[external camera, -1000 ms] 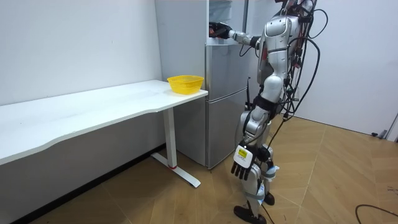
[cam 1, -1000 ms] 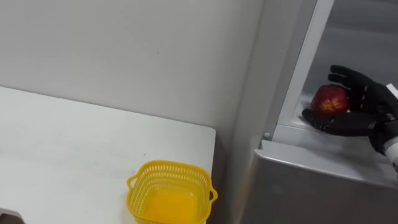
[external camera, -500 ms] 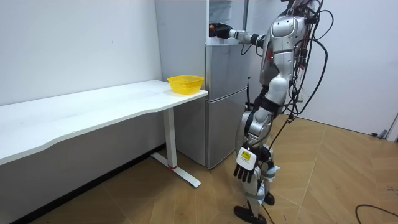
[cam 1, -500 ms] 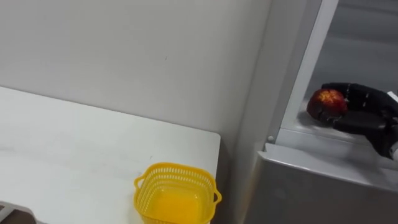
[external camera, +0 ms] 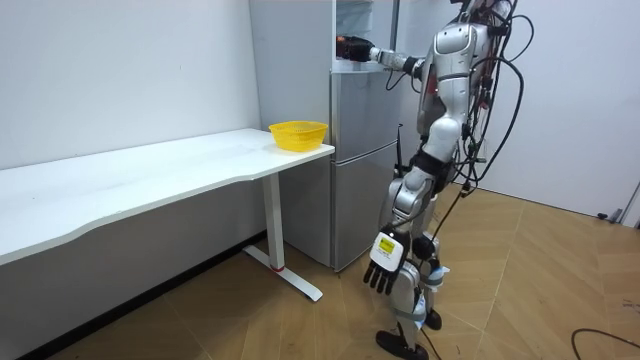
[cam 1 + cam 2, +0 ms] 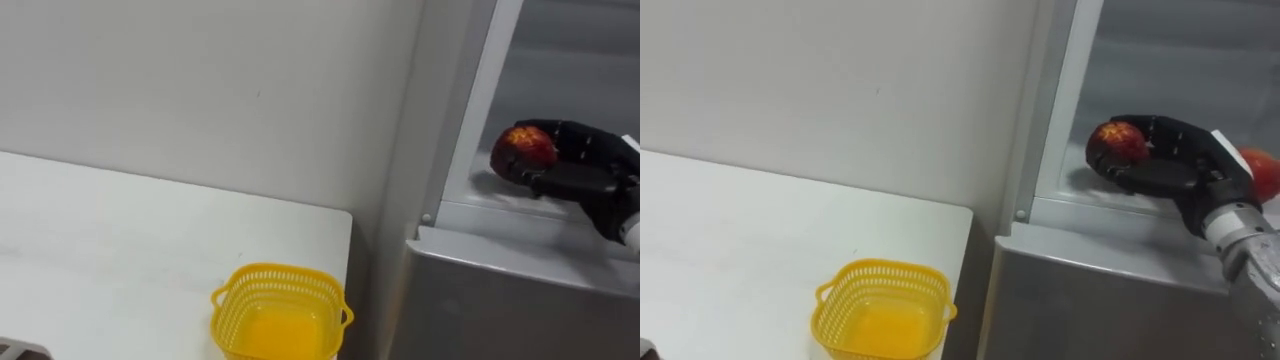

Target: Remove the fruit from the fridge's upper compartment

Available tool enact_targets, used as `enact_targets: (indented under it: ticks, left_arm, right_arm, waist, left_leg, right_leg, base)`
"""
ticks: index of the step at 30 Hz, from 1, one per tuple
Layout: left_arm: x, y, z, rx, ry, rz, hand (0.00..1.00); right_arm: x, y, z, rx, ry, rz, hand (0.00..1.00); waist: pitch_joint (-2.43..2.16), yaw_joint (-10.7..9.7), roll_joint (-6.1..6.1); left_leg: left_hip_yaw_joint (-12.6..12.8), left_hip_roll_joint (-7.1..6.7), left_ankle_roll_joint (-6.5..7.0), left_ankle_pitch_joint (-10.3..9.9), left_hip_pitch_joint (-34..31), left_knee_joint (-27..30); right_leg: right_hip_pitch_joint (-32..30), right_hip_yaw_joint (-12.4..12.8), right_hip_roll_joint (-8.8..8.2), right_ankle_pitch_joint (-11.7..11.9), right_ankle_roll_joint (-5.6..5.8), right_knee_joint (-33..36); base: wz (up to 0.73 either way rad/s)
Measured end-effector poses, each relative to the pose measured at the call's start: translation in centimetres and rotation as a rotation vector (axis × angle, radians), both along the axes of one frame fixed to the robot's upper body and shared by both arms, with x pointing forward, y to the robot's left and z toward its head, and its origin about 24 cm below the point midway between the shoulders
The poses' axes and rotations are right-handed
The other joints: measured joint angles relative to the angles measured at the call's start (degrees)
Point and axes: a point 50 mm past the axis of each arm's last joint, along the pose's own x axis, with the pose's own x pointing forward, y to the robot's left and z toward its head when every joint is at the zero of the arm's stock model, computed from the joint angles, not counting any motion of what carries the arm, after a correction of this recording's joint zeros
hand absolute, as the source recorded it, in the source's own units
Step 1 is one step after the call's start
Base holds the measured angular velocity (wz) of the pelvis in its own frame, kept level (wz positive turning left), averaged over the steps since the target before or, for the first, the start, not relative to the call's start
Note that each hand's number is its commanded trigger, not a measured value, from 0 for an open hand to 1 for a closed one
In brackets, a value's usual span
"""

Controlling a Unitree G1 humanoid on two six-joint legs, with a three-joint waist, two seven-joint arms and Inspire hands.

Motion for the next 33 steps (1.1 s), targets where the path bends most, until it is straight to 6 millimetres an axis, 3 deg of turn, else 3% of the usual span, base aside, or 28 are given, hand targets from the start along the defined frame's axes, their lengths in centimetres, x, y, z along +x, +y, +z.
enact_targets:
  ticks: [5, 9, 16, 28, 33]
  left_arm:
    - [0.1, -0.2, 0.0, 0.010, -0.015, -0.014, 0.00]
    - [-0.3, -0.2, -0.1, 0.008, -0.007, -0.010, 0.00]
    - [-0.1, -0.5, -0.2, -0.004, -0.024, -0.013, 0.00]
    - [0.0, -1.0, -0.4, -0.023, -0.026, -0.031, 0.00]
    - [0.1, -1.2, -0.5, -0.030, -0.021, -0.037, 0.00]
  right_arm:
    - [-1.0, 1.1, 0.7, -0.042, -0.053, 0.014, 1.00]
    - [-2.5, 3.2, 2.0, -0.080, -0.150, 0.070, 1.00]
    - [-4.1, 5.7, 3.7, -0.087, -0.283, 0.082, 1.00]
    - [-6.5, 8.0, 5.7, -0.196, -0.451, 0.076, 1.00]
    - [-6.9, 8.7, 5.6, -0.262, -0.473, 0.065, 1.00]
  waist:
    - [-0.22, -0.06, -0.44]
    - [-0.16, -0.40, -0.38]
    - [0.50, -1.74, 0.59]
    - [0.09, -3.00, 1.78]
    - [0.29, -3.17, 2.26]
  left_leg:
    - [0.72, -0.04, 0.02, 0.03, -0.67, 0.01]
    - [0.85, -0.08, 0.02, 0.02, -0.61, 0.01]
    - [1.15, -0.02, 0.02, 0.02, -0.74, -0.14]
    - [0.97, 0.08, 0.03, 0.01, -2.47, 0.08]
    - [1.49, 0.21, 0.03, 0.02, -2.42, 0.10]
  right_leg:
    - [-1.32, 1.05, 0.26, 0.00, 0.00, 0.08]
    - [-1.16, 1.03, 0.30, 0.01, 0.03, 0.03]
    - [-1.42, 1.30, 0.36, 0.02, 0.03, 0.00]
    - [-3.25, 1.22, 0.14, 0.24, -0.02, 0.28]
    - [-3.41, 1.38, 0.15, 0.25, -0.04, 0.60]
  base:
    - [-0.08]
    - [-0.06]
    - [-0.02]
    - [0.01]
    - [-0.04]
